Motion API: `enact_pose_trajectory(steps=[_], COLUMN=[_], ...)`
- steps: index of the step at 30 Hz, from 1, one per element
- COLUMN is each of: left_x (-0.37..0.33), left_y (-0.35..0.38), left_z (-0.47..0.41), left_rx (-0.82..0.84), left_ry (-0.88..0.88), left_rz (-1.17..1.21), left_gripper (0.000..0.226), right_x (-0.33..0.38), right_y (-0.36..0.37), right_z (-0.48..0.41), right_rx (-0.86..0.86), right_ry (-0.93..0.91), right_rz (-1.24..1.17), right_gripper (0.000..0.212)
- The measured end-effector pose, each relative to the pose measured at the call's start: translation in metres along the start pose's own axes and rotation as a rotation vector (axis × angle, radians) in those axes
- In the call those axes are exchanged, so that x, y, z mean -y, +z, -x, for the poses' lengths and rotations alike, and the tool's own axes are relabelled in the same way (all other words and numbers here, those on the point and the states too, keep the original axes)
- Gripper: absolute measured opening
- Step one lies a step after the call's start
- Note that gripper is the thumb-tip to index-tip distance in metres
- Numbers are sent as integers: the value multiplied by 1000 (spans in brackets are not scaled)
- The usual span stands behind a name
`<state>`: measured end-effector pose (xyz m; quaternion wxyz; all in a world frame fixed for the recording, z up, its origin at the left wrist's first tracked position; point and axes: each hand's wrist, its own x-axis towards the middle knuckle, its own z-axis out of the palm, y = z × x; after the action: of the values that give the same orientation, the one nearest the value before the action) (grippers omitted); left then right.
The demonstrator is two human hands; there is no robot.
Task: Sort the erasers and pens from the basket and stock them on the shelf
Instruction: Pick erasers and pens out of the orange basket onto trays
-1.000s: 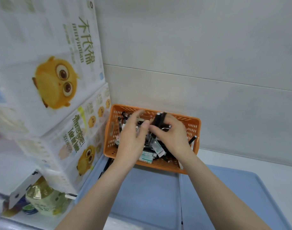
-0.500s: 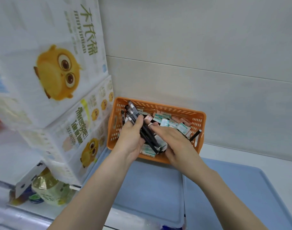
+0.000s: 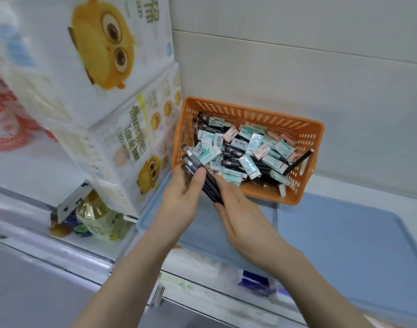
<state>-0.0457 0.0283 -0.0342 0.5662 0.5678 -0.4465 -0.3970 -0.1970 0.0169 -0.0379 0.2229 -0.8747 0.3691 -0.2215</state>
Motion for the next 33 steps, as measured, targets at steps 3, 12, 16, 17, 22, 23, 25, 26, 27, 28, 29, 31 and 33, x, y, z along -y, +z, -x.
enact_pose_trajectory(steps=[3,12,16,17,22,23,25,26,27,28,29,31,33], left_x=[13,78,74,75,78,76,72,71,70,70,67,63,59], left_y=[-28,-46,-48,-51,-63,-66,-73,-77,-80,-82,-83,-83,-83], left_z=[14,-5,-1,2,8,8,7,7,6,5,4,1,-1], left_rx=[-236,1,-38,-25,-51,-74,-88,-74,-47,-10,47,155,218], left_ry=[161,204,279,287,295,280,248,242,249,269,280,258,242], left_rz=[-259,-1194,-1242,-1247,-1093,-1032,-968,-969,-988,-1018,-1045,-1072,-1142], left_gripper=[32,40,34,36,46,40,36,40,44,46,47,48,53], right_x=[-3,-15,-2,2,6,7,7,7,6,6,5,4,1], right_y=[1,24,40,40,31,31,34,36,38,39,40,39,36], right_z=[24,23,4,2,3,4,1,-1,-4,-7,-10,-11,-10], right_rx=[101,301,270,268,252,258,267,259,243,227,214,200,187], right_ry=[42,403,456,444,361,348,341,337,328,320,317,316,302], right_rz=[159,385,237,222,207,209,213,213,205,188,169,161,205], right_gripper=[55,65,62,62,54,55,59,59,58,56,54,46,39])
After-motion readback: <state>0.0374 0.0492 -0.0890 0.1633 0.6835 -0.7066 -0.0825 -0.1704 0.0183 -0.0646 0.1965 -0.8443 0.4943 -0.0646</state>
